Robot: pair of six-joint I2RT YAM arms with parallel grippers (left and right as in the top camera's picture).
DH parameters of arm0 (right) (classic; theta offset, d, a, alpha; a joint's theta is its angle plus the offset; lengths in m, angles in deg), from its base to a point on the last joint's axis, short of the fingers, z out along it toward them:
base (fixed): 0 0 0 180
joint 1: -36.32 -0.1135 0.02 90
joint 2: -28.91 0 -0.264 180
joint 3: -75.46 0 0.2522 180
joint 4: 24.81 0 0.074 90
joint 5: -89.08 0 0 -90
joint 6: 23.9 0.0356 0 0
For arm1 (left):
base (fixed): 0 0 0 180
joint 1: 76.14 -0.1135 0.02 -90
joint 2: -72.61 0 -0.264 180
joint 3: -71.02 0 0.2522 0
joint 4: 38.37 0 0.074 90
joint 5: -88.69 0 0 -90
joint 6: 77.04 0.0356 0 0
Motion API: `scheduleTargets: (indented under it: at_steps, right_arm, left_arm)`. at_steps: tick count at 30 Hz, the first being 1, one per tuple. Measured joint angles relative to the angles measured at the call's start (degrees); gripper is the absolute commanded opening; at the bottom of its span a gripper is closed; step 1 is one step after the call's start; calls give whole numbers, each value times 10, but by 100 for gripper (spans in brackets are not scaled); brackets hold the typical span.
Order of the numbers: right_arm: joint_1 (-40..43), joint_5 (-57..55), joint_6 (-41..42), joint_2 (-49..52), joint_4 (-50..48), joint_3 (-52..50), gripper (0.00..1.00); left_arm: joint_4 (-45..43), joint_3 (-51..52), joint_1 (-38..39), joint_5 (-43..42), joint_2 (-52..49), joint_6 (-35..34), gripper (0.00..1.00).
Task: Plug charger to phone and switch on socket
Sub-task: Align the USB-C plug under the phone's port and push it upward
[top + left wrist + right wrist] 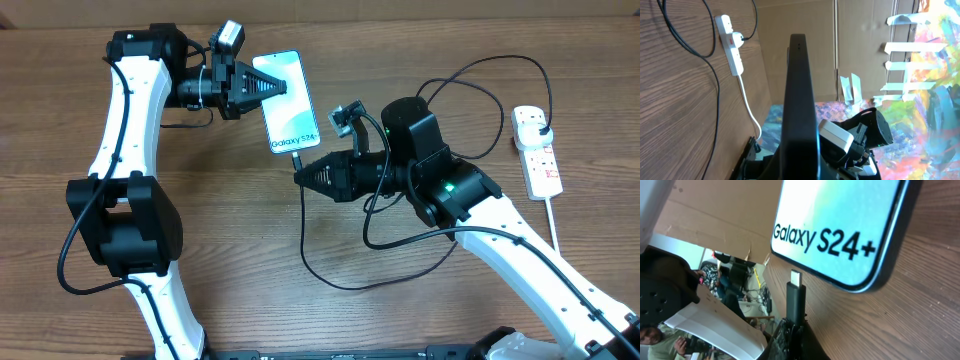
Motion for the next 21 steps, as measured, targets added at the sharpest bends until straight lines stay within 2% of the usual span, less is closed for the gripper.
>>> scheduleTargets:
  at_steps: [21]
  right_arm:
    - [0,-24,-7,0,2,0,4]
  left_arm:
    - [0,0,0,0,0,-2,4]
